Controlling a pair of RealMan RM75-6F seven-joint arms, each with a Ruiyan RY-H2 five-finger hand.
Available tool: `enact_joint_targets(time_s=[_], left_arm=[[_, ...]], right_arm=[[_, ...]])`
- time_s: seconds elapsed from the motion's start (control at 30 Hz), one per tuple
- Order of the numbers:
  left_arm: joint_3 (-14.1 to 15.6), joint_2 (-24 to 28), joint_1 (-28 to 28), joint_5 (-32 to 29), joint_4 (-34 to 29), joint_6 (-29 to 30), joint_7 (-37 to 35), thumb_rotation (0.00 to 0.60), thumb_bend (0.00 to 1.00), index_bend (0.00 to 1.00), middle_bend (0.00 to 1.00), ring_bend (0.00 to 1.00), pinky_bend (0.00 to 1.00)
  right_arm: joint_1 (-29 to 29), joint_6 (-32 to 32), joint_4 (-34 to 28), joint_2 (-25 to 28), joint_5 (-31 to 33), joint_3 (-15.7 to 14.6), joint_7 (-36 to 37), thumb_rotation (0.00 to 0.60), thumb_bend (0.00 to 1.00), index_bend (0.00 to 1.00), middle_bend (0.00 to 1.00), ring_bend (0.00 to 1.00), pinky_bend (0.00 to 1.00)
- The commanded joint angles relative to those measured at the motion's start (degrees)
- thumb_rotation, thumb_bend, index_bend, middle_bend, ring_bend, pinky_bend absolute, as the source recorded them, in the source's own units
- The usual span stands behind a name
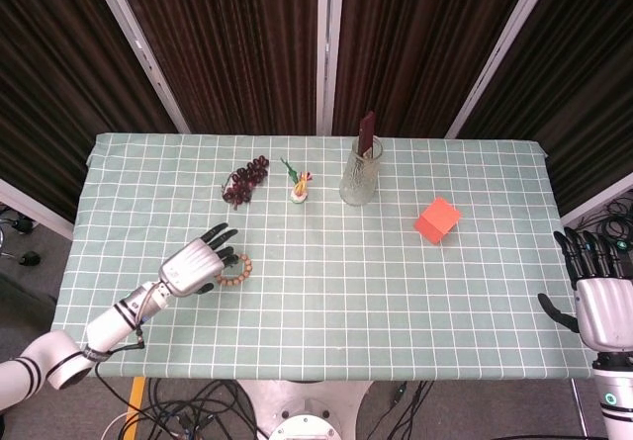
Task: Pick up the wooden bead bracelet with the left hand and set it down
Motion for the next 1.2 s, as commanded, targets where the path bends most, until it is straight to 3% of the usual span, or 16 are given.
enact_joint_targets(time_s=[0.03, 0.67, 1.2], left_arm=[[0.5, -2.8, -1.3, -1.8, 3.1, -2.0, 0.9, 0.600, 0.16, 0.38, 0.38, 0.07, 0.10], [3.0, -7.6, -0.9, -6.6, 6.4, -1.6, 4.6, 0.600, 0.16, 0.47, 0.45, 0.10, 0.08], [4.1, -10.0, -1.7, -8.3, 9.4, -1.5, 3.6, 0.600, 0.26, 0.52, 0.50, 0.12, 0.07]], right_arm=[[0.0, -0.1, 0.1, 0.0, 0.2, 0.0, 0.1, 0.600, 0.12, 0.00, 0.07, 0.00, 0.00], [0.0, -0.1, 0.9, -0.8, 0.8, 0.3, 0.5, 0.600, 0.12, 0.00, 0.06, 0.00, 0.00], [-0.3, -0.3, 1.1, -0.9, 1.4, 0.3, 1.7, 0.600, 0.11, 0.00, 0.06, 0.00, 0.00]])
